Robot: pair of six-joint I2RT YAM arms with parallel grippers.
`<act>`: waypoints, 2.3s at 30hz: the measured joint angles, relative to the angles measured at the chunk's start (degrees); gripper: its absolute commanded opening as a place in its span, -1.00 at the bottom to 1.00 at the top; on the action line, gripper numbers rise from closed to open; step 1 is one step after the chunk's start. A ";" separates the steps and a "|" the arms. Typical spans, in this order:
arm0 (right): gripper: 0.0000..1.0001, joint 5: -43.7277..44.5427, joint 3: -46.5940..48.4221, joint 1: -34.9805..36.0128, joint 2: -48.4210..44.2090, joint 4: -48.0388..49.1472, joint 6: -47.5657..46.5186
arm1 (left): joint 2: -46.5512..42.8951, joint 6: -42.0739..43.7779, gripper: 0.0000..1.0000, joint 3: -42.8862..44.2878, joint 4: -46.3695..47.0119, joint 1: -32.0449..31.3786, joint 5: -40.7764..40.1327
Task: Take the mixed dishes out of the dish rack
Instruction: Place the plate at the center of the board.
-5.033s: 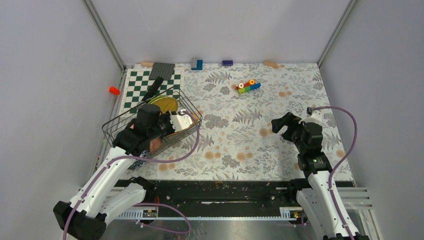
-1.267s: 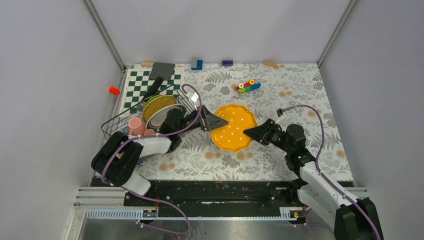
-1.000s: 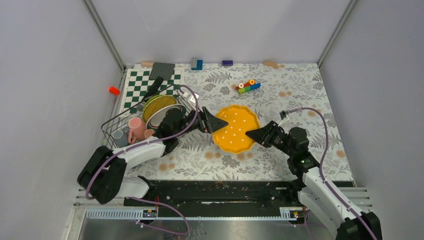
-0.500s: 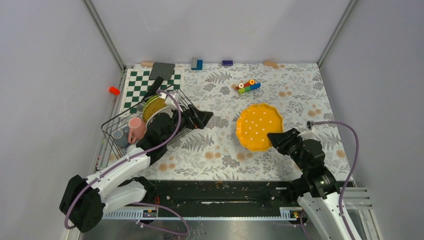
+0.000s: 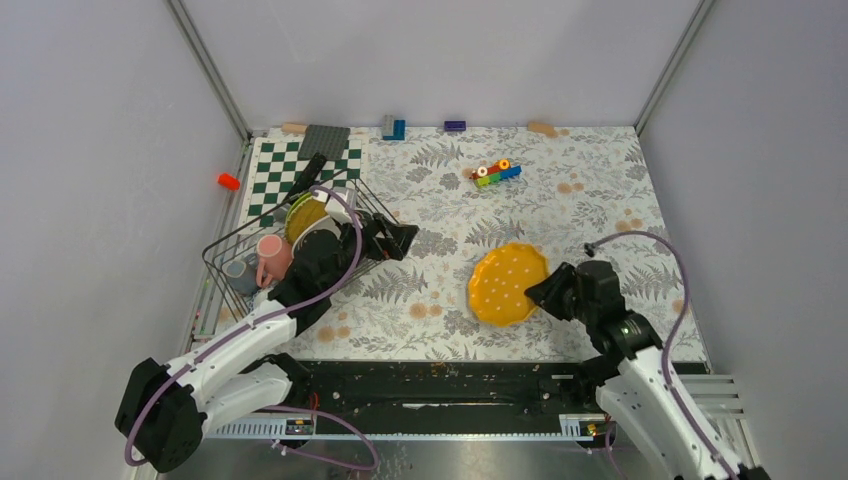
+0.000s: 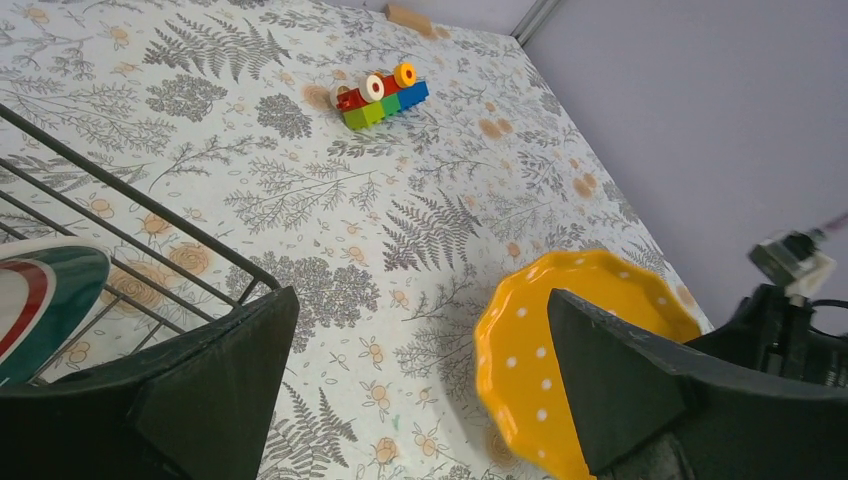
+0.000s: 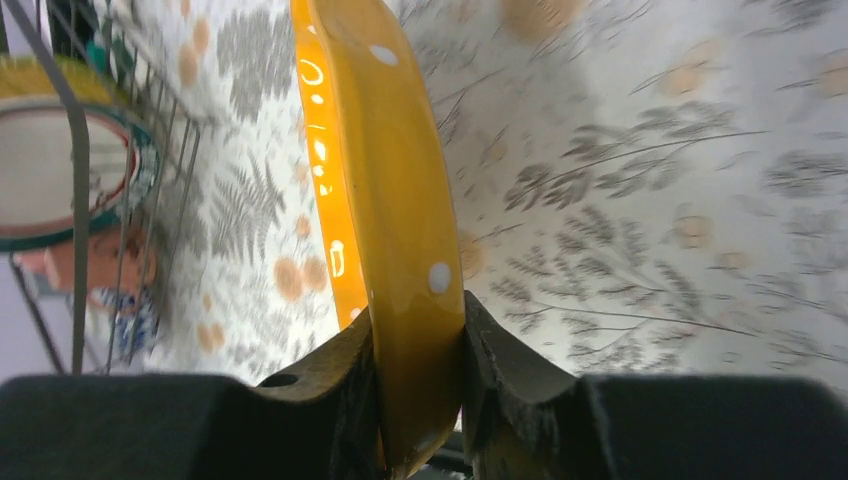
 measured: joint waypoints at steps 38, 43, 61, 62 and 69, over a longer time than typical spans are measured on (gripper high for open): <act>-0.61 -30.77 1.90 19.41 69.72 70.31 12.70 | -1.05 1.77 0.98 -1.68 -0.48 0.00 -2.43; -0.20 -29.46 2.99 19.58 70.95 71.12 12.81 | -1.07 1.77 0.98 -1.68 -1.27 0.00 -3.63; 0.99 -10.73 5.68 20.13 48.30 38.53 -5.16 | -3.26 6.16 0.98 4.68 -7.32 0.00 0.24; 0.99 -9.75 5.66 20.15 46.97 37.18 -5.88 | -3.08 7.23 0.98 6.82 -8.52 0.00 0.98; 0.99 3.41 5.55 20.15 30.25 26.27 -10.91 | 2.71 13.92 0.98 25.86 -13.20 -0.07 3.50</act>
